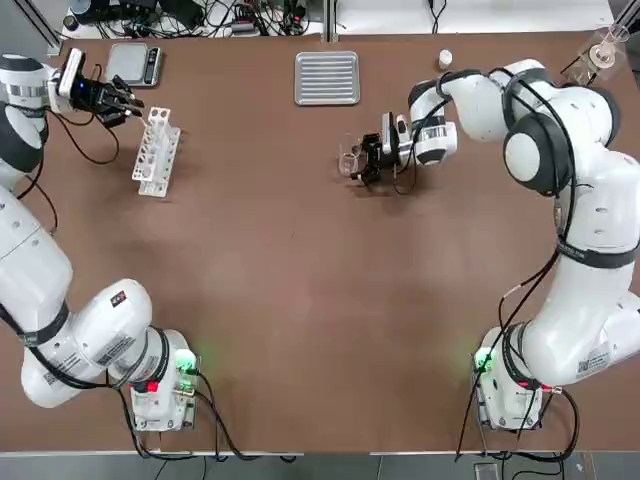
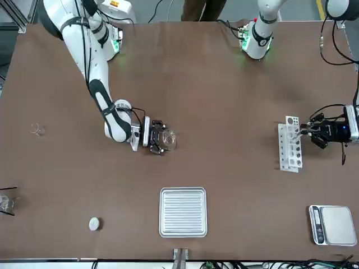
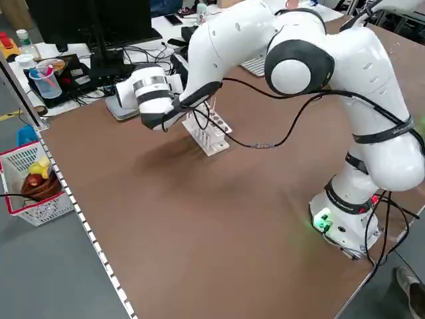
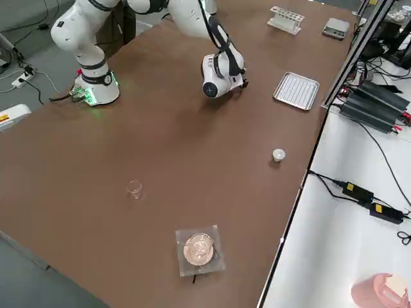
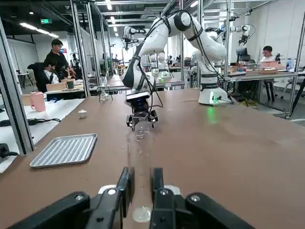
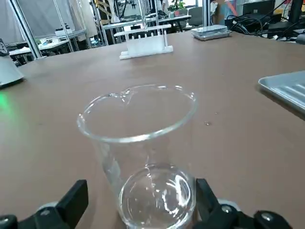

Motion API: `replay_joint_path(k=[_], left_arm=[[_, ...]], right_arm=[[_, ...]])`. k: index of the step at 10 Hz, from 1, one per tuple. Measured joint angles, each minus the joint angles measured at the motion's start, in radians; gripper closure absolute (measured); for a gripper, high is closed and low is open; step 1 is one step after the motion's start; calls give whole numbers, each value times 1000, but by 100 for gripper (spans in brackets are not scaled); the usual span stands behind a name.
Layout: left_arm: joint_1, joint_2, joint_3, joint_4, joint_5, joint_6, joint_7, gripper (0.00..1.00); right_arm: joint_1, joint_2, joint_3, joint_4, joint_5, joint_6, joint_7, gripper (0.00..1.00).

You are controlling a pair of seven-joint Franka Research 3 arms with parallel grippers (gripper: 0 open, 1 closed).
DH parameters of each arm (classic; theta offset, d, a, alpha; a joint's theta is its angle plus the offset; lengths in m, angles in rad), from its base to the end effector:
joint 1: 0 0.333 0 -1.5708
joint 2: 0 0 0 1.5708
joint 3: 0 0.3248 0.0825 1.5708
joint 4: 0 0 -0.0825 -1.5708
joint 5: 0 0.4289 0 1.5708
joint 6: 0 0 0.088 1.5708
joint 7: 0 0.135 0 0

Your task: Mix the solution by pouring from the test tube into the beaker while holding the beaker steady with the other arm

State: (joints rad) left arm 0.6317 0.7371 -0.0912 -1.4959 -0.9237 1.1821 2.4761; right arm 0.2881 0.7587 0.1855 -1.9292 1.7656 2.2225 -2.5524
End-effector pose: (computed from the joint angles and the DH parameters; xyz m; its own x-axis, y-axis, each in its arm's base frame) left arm 0.6065 0.2268 0.2348 -0.0978 -0.1498 0.9839 -0.9851 0.1549 -0.0743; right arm 0.5318 0.3386 0.0452 0.1437 0.3638 0.9203 0.9892 -0.0806 -0.1226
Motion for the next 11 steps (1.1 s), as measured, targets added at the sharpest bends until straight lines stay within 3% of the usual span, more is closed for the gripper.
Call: replay_joint_path(k=[4, 7, 9, 11], left_arm=[[-19, -51, -3, 1, 0, 12, -26, 78], [-110, -126, -4, 1, 39, 81, -117, 78], [-194, -146, -5, 0, 43, 146, -179, 78], [-273, -147, -8, -10, 42, 237, -209, 78]], right_arm=[[0, 2, 2, -1, 0, 0, -7, 1], [1, 4, 13, -2, 0, 1, -7, 1], [2, 7, 19, -2, 0, 1, -8, 6], [2, 8, 21, -2, 0, 1, -8, 20]])
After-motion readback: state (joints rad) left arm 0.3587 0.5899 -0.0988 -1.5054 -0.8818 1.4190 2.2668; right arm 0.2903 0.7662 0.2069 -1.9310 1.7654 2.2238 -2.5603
